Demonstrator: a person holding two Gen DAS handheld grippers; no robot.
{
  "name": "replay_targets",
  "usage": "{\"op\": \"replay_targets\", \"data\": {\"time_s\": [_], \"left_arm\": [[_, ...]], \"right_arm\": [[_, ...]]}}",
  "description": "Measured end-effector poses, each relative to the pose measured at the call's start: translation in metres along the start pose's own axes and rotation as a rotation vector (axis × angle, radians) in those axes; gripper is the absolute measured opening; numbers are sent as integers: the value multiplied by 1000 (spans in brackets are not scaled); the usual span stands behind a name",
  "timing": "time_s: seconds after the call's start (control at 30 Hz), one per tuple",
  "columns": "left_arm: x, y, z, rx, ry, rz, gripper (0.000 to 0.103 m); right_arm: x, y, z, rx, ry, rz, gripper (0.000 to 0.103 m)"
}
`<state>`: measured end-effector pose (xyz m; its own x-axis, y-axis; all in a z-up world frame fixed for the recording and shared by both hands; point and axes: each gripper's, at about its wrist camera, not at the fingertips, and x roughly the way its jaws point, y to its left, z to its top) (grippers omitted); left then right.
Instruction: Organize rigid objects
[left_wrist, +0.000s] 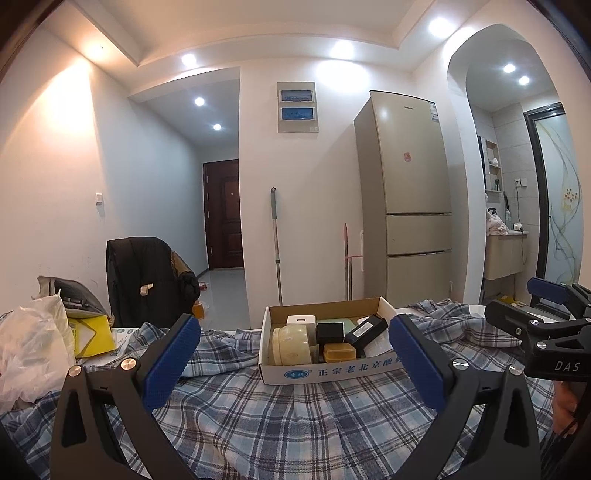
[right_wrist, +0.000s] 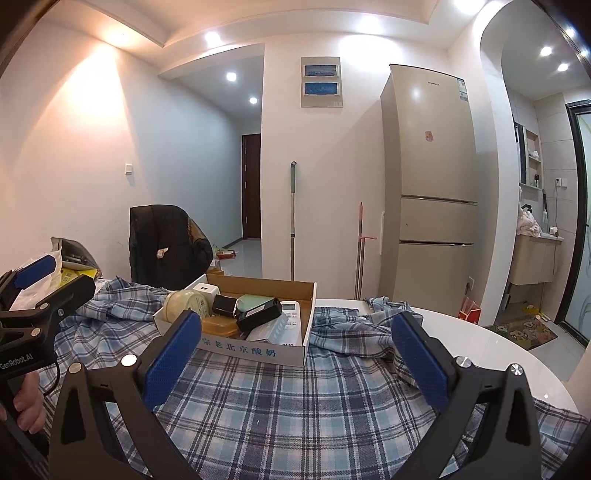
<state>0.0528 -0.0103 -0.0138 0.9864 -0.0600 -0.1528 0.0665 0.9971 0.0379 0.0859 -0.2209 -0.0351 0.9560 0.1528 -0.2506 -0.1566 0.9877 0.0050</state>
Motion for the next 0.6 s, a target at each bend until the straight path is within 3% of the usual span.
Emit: {"op": "replay_targets", "data": {"time_s": [0.6], "left_arm": [[1,1,0,2,-3,2,103]], "right_arm": [[-2,-1,3,-7,-6,-7,103]]}}
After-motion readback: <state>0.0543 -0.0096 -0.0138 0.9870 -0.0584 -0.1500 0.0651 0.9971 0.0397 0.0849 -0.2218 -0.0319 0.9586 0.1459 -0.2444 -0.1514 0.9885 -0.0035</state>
